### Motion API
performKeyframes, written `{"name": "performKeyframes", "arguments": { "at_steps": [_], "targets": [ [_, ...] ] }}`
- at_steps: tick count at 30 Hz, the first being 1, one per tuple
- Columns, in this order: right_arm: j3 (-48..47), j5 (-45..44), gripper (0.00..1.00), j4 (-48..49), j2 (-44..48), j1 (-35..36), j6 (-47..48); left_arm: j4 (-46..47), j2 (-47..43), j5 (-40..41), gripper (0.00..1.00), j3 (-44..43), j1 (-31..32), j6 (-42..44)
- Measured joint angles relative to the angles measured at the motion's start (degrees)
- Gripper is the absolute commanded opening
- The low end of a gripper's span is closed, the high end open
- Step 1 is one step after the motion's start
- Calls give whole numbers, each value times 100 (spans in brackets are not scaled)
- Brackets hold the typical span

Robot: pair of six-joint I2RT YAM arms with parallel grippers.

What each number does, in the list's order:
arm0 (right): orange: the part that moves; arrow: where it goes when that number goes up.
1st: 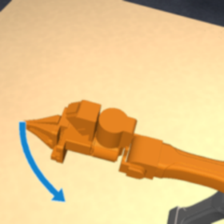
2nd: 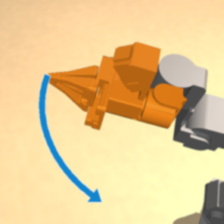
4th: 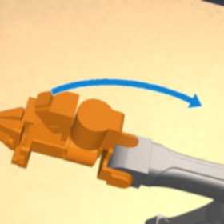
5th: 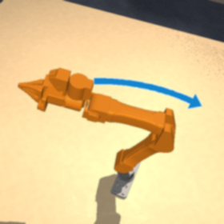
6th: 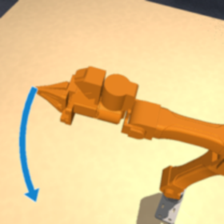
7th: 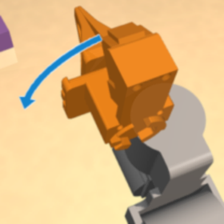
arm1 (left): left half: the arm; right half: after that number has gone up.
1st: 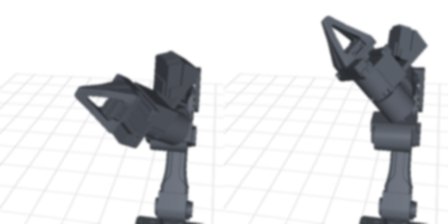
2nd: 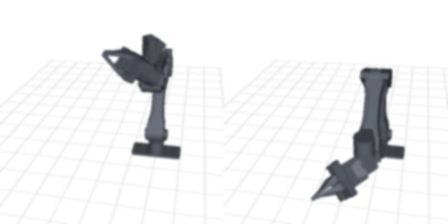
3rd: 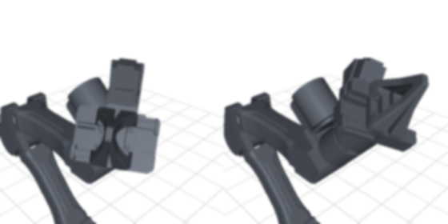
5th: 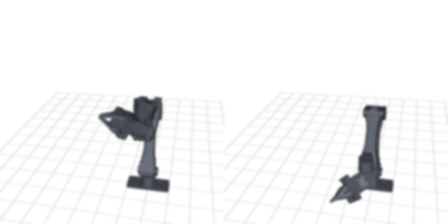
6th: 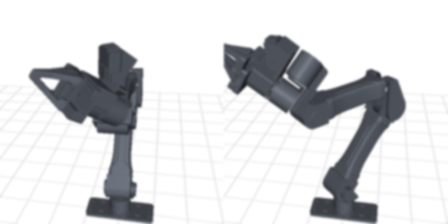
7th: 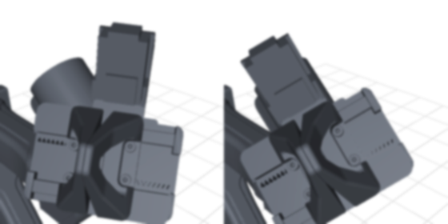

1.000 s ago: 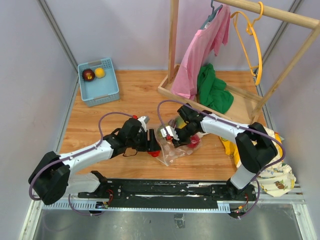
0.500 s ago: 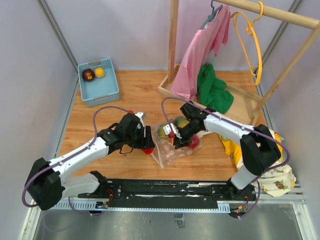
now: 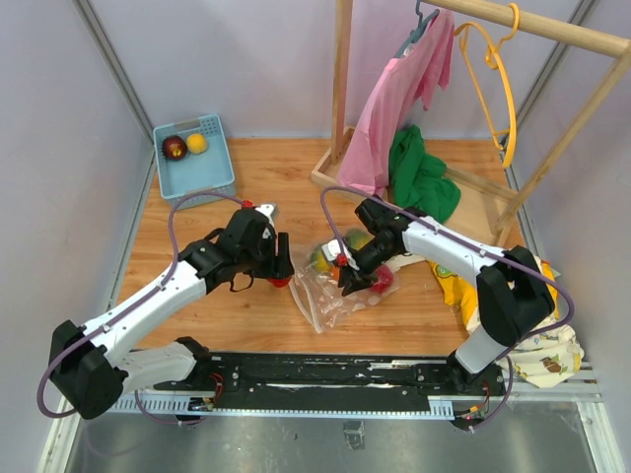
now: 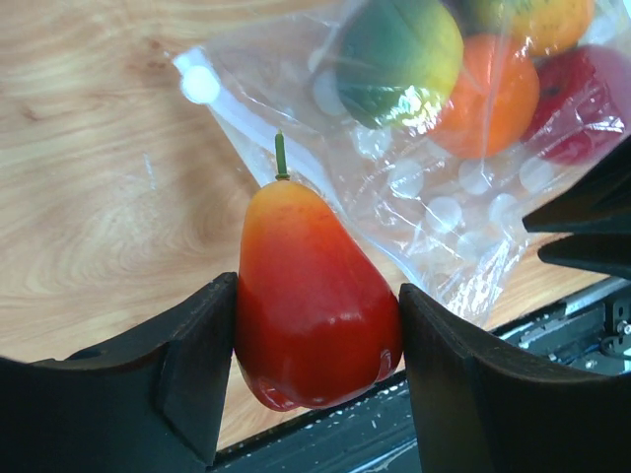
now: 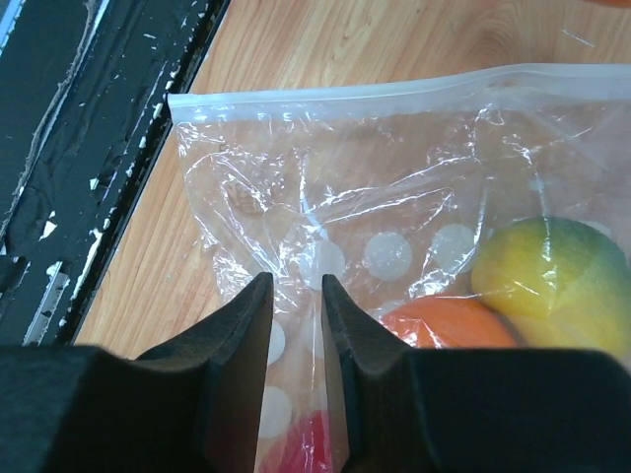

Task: Open the zip-top bag and remove the fake food
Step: Pick up the fake fruit from the zipper food storage bag, then place the fake fruit in the bin.

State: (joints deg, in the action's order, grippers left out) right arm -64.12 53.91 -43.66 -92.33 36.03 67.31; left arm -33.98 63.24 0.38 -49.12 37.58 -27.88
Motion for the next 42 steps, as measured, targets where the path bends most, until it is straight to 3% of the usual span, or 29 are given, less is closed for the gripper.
{"name": "performKeyframes", "arguments": {
  "at_steps": [13, 33, 42],
  "targets": [
    [-308, 146, 30, -310, 33, -2, -11, -87, 170, 474, 0, -509, -575, 369],
    [-872, 177, 30, -861, 63, -170, -94, 90, 723, 529, 0, -1296, -2177, 1311],
    [-1464, 26, 29, -1231, -2, -170, -577, 389, 1064, 481, 0, -1495, -2793, 1633]
  ]
}}
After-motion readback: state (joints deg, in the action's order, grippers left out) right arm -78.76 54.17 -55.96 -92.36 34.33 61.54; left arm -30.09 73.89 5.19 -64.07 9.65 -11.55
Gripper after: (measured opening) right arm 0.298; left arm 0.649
